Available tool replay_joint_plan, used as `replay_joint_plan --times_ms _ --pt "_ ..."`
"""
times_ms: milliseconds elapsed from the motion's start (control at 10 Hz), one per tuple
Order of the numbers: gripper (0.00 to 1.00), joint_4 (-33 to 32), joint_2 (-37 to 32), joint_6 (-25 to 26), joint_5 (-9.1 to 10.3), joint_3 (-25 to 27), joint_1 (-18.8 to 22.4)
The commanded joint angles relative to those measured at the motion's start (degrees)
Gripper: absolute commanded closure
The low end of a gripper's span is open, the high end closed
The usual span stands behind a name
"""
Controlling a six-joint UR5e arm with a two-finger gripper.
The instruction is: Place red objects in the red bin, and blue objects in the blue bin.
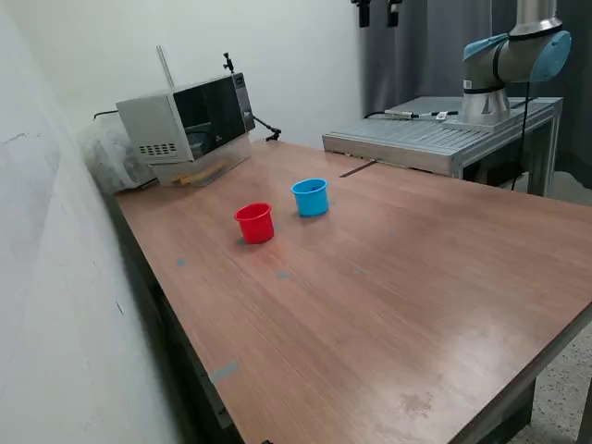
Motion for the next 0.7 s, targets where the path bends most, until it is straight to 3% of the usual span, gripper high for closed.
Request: replay_joint_plan --times_ms 0,200,500,600 --pt "0.00 8.1 -7.3 1.1 1.97 2.1 2.6" --pt "0.00 9.4 -10.9 1.2 1.98 6.0 2.8" --pt "0.00 16.6 -14.1 0.5 1.72 11.1 10.1" --pt "0.00 19.5 -14.2 0.3 1.63 11.5 10.6"
